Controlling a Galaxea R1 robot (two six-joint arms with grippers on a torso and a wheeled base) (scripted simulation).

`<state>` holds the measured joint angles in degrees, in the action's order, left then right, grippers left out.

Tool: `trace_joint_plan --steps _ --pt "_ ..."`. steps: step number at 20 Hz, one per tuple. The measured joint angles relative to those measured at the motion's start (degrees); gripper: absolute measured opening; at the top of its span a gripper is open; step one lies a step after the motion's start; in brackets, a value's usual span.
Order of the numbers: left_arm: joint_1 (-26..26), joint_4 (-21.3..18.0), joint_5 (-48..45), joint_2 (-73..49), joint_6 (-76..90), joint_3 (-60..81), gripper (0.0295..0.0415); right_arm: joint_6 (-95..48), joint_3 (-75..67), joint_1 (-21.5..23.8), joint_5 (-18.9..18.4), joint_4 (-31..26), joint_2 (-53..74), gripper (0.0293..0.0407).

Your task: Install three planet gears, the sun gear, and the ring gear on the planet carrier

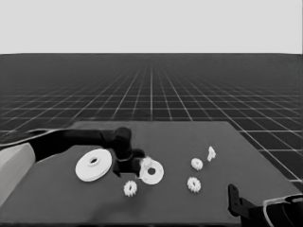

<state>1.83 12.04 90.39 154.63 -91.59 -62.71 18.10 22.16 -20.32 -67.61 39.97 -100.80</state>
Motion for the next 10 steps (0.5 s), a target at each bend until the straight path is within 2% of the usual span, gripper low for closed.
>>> trace_joint_plan --steps 4,5,6,8,10 --pt "0.10 0.13 0.16 -0.51 -0.55 1.15 0.0385 0.00 0.00 0.00 0.00 0.00 0.00 0.0385" --pt "5.57 6.08 0.04 -0.21 1.22 -0.89 0.0385 0.00 0.00 0.00 0.00 0.00 0.00 0.0385" --pt "9.31 9.45 -0.48 0.09 2.71 -2.81 0.0385 0.00 0.00 0.00 0.00 0.00 0.00 0.0385" --pt "12.37 12.34 -1.39 0.53 4.38 -5.18 0.0385 0.00 0.00 0.00 0.00 0.00 0.00 0.0385" --pt "13.30 13.28 -1.80 0.72 4.99 -6.09 0.0385 0.00 0.00 0.00 0.00 0.00 0.00 0.0385"
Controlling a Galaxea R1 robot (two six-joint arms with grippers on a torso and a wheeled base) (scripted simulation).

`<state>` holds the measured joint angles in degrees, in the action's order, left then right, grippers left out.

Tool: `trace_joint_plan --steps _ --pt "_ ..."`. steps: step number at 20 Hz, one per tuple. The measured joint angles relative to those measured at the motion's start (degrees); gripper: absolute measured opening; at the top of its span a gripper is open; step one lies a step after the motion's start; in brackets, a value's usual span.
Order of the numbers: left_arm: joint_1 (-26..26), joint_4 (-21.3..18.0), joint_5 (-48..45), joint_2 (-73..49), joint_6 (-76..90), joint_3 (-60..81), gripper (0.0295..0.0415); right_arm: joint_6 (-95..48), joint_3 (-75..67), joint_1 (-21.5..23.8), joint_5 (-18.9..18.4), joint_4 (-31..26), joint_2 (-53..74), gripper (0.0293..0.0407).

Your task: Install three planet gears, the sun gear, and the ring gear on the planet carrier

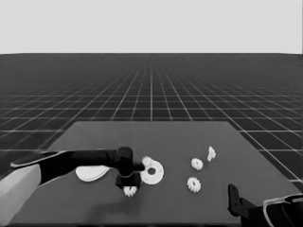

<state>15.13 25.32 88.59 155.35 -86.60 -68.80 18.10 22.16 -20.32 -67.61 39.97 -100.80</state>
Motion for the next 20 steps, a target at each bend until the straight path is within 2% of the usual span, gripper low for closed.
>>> trace_joint_plan --steps 4,6,14,16,18,20 --pt "0.39 0.43 -0.20 0.09 0.28 -0.41 0.0385 0.00 0.00 0.00 0.00 0.00 0.00 0.0385" --pt "0.42 0.47 -0.21 0.10 0.30 -0.45 0.0314 0.00 0.00 0.00 0.00 0.00 0.00 0.0385" --pt "0.40 0.49 -0.22 0.11 0.31 -0.45 0.0312 0.00 0.00 0.00 0.00 0.00 0.00 0.0385" --pt "-7.78 -7.81 2.12 -1.15 -4.21 5.88 0.0312 0.00 0.00 0.00 0.00 0.00 0.00 0.0385" --pt "-11.39 -11.25 2.14 -1.27 -5.28 7.07 0.0312 0.00 0.00 0.00 0.00 0.00 0.00 0.0385" --pt "-12.60 -12.47 2.06 -1.29 -5.53 7.31 0.0312 0.00 0.00 0.00 0.00 0.00 0.00 0.0385"
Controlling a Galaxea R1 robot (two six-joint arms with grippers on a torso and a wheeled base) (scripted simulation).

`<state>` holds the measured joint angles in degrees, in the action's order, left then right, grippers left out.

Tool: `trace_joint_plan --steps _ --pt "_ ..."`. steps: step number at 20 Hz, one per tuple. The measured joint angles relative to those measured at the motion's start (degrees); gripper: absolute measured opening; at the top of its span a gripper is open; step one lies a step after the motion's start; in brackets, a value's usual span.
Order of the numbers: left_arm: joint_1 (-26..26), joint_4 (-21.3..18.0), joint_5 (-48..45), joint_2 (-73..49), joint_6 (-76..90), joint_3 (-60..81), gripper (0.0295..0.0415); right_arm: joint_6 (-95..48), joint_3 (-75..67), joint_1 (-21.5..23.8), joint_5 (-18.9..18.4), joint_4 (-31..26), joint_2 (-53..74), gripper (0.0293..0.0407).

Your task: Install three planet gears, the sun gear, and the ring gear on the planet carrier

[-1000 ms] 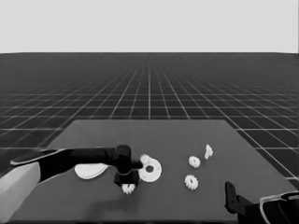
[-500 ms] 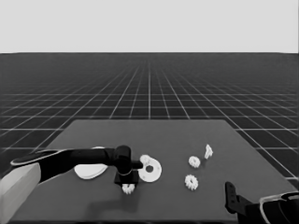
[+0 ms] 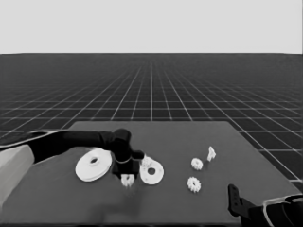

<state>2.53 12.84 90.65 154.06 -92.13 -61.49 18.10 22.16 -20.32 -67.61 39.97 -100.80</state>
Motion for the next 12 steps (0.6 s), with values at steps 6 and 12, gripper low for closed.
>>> trace_joint_plan --steps 6,12 --pt "-1.56 -1.62 -0.54 9.40 1.96 -11.50 0.0312 0.00 0.00 0.00 0.00 0.00 0.00 0.0385" --pt "-1.90 -2.03 -1.03 14.38 4.39 -18.89 0.0312 0.00 0.00 0.00 0.00 0.00 0.00 0.0385"
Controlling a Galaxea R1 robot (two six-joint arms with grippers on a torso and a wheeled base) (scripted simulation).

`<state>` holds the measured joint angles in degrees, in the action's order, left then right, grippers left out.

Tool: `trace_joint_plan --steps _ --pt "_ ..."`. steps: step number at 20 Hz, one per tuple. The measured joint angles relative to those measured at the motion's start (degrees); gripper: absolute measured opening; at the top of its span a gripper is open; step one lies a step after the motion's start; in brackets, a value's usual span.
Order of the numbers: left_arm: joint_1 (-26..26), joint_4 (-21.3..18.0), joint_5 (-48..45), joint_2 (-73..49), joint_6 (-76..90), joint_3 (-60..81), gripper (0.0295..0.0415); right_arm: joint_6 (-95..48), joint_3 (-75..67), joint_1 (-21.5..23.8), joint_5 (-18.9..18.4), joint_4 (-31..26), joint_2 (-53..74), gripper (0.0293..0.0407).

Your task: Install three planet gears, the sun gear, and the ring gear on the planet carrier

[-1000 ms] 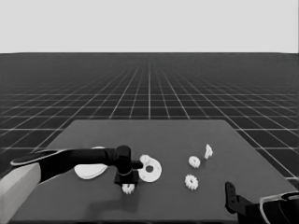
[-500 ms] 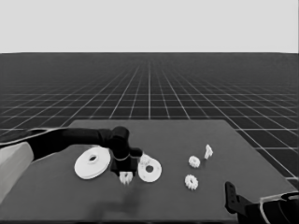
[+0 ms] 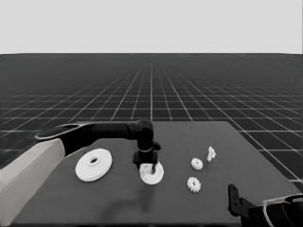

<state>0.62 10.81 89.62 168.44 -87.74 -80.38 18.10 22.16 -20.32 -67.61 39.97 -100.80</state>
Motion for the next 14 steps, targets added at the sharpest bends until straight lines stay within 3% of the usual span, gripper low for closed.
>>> trace_joint_plan --steps 2,3,5,12,14 --pt "0.00 -0.01 -0.01 0.13 0.09 -0.23 0.0312 0.00 0.00 0.00 0.00 0.00 0.00 0.0385" --pt "3.83 4.08 -0.42 0.47 1.37 -1.90 0.0312 0.00 0.00 0.00 0.00 0.00 0.00 0.0385" --pt "7.92 7.77 -1.25 0.94 3.09 -4.35 0.0312 0.00 0.00 0.00 0.00 0.00 0.00 0.0385" --pt "9.67 9.55 -1.90 1.28 4.12 -5.90 0.0312 0.00 0.00 0.00 0.00 0.00 0.00 0.0385" --pt "9.70 9.58 -1.91 1.29 4.14 -5.93 0.0372 0.00 0.00 0.00 0.00 0.00 0.00 0.0385"
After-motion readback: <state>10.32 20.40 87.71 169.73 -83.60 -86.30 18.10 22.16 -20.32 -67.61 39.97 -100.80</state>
